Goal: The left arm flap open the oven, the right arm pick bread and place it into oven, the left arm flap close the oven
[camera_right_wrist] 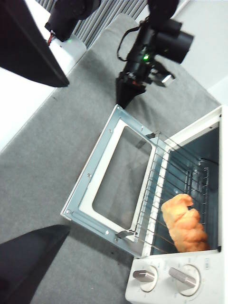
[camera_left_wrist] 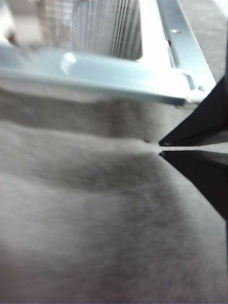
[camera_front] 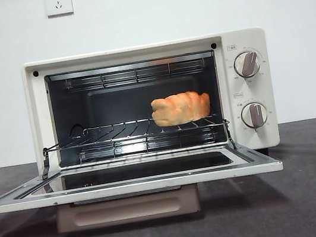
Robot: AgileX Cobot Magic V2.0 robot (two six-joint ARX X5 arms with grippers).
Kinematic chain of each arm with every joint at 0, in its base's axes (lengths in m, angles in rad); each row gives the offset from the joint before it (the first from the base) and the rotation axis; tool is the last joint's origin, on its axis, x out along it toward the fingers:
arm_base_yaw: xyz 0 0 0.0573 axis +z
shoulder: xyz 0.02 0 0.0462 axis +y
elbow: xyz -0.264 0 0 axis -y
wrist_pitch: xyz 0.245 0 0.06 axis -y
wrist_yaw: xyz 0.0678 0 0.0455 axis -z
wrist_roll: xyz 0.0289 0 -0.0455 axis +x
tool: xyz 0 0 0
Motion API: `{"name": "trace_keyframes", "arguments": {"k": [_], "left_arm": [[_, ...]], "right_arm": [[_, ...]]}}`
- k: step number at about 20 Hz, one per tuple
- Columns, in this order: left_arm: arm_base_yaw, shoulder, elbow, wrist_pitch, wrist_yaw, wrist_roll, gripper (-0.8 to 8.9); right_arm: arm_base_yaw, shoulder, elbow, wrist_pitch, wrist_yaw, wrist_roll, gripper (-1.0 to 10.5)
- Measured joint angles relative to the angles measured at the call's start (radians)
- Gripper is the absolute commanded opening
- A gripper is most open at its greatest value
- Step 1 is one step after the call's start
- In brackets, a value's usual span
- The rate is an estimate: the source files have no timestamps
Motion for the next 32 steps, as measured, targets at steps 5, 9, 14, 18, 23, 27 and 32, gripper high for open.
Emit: {"name": "trace_keyframes", "arguments": {"k": [5, 9, 14, 18, 23, 27, 32], "left_arm": [[-0.002, 0.003, -0.004, 0.013, 0.061, -0.014, 0.13], [-0.002, 0.008, -0.004, 0.011, 0.085, -0.016, 0.13], [0.0, 0.008, -0.006, -0.005, 0.122, -0.016, 0.14], [0.002, 0.009, -0.009, 0.023, 0.193, -0.04, 0.14], [0.002, 0.01, -0.009, 0.177, 0.268, -0.151, 0.14], [0.002, 0.01, -0.01, 0.411, 0.307, -0.334, 0.14], [-0.002, 0.01, -0.009, 0.774, 0.296, -0.623, 0.15]], "right_arm": [[0.0, 0.0, 0.0, 0.0, 0.001, 0.0, 4.6], [0.0, 0.0, 0.0, 0.0, 0.001, 0.0, 4.6], [0.0, 0.0, 0.0, 0.0, 0.001, 0.0, 4.6], [0.0, 0.0, 0.001, 0.0, 0.001, 0.0, 4.6], [0.0, 0.0, 0.001, 0.0, 0.001, 0.0, 4.6], [0.0, 0.0, 0.001, 0.0, 0.001, 0.0, 4.6], [0.0, 0.0, 0.001, 0.0, 0.001, 0.0, 4.6]]}}
